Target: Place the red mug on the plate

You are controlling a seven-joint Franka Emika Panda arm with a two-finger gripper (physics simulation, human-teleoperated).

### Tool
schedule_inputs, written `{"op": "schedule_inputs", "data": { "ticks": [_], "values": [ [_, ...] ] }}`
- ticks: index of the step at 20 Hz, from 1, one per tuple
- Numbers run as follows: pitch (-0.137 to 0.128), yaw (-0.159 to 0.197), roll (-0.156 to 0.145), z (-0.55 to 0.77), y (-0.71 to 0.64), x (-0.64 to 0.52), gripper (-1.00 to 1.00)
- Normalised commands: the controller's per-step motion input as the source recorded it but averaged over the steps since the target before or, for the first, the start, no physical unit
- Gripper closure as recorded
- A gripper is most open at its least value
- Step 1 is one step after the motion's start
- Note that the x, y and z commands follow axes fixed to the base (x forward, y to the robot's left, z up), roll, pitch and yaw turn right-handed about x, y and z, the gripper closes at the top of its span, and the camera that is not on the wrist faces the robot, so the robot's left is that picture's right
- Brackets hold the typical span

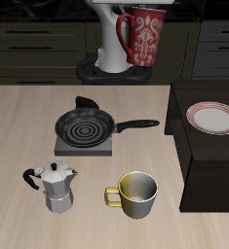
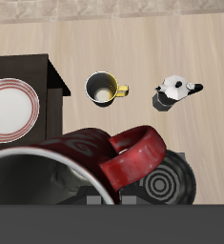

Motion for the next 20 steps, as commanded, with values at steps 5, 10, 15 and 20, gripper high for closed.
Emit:
{"op": "schedule_inputs", "data": {
  "ticks": [5,10,15,20],
  "values": [
    [-0.001,0.034,0.024,0.14,0.37,0.18,1.0],
    [0.058,-0.045,-0.032,0.1,0.25,0.27,1.0],
    [0.037,0.028,0.02,0.01,0.34,0.06,1.0],
    [0.042,0.05,0.038,0.05,0.62,0.04,1.0]
  ]
}}
